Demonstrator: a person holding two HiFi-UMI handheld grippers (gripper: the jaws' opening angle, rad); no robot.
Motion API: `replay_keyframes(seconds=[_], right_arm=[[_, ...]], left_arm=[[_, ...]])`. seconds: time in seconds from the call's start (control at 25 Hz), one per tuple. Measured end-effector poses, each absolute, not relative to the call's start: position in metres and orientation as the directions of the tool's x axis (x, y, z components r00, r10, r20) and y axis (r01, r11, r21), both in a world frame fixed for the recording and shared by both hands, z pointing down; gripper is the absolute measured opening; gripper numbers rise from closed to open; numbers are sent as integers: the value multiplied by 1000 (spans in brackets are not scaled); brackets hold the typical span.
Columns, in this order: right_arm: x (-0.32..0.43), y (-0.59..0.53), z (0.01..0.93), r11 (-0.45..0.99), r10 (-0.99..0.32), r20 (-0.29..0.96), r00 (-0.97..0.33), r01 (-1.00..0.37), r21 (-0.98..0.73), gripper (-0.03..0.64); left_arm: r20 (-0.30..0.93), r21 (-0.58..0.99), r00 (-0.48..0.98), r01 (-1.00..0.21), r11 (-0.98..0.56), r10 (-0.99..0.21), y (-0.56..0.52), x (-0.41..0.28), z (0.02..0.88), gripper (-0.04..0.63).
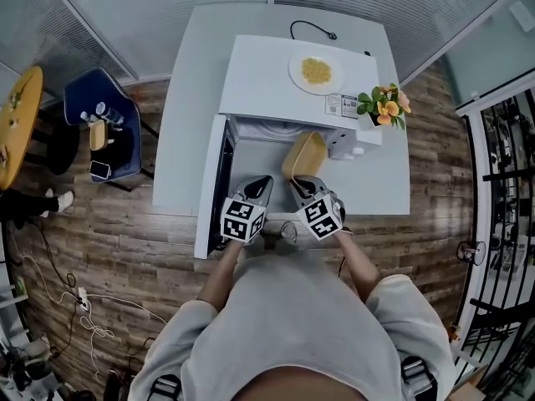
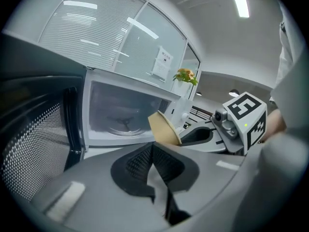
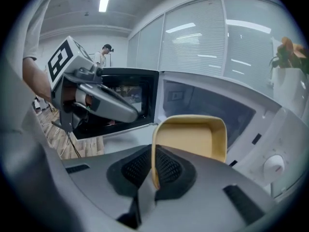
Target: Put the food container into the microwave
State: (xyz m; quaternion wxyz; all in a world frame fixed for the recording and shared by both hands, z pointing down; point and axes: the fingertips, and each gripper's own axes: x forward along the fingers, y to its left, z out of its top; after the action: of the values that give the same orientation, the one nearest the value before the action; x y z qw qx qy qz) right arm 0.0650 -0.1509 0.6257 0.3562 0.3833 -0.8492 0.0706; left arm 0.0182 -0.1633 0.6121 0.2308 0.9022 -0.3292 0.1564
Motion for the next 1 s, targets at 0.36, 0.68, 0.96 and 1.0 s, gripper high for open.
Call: replay_keyframes(seconds=[0.36,0.68,0.96,1.0], right_arm=[[69,-148,641,808,-520,739,-428,-527,263,23],[75,-146,657,875,-469,808,-357,-307,373,23],[76,-150,669,899,-437,849,-297,-128,418,23],[77,-151,670,901,-432,854,-289,-108,419,23]], left_arm=[[434,315,724,-679,-663,-536,-160,16,613,11],[432,315,723,-681,-662,-538,-159,18,613,11],[425,316,724,-681,-660,-543,-160,19,612,11],[425,315,724,-681,-661,-544,-160,19,612,11]])
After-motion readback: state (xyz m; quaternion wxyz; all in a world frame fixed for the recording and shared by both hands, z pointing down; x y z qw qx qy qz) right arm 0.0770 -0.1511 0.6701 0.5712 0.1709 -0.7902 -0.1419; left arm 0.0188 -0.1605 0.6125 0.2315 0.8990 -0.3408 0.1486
